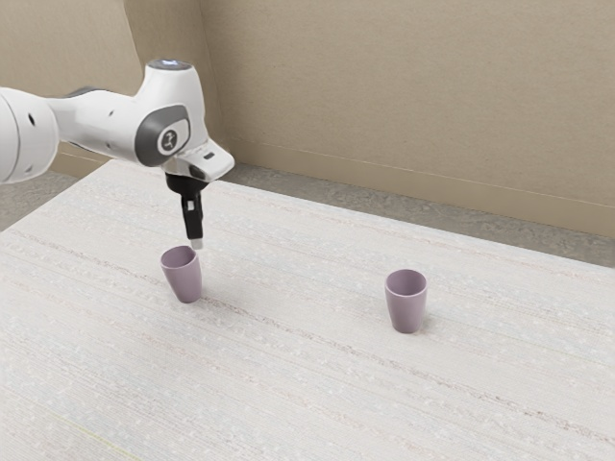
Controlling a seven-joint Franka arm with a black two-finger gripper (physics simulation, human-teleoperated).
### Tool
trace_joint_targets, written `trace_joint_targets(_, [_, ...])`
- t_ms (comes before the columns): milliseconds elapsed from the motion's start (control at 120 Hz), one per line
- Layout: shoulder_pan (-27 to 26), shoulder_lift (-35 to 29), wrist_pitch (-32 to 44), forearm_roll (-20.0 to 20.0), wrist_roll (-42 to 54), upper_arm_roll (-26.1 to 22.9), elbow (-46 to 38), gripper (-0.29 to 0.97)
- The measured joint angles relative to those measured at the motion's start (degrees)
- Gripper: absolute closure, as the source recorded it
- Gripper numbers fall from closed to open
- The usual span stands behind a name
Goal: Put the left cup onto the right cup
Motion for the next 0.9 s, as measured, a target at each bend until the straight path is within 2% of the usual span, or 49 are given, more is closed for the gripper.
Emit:
trace_joint_targets(242, [0.1,-0.8,2.4,-0.1,-1.8,0.0,-4.4,0.0])
trace_joint_targets(900, [2.0,-1.0,4.3,0.9,-4.2,0.0,-8.2,0.0])
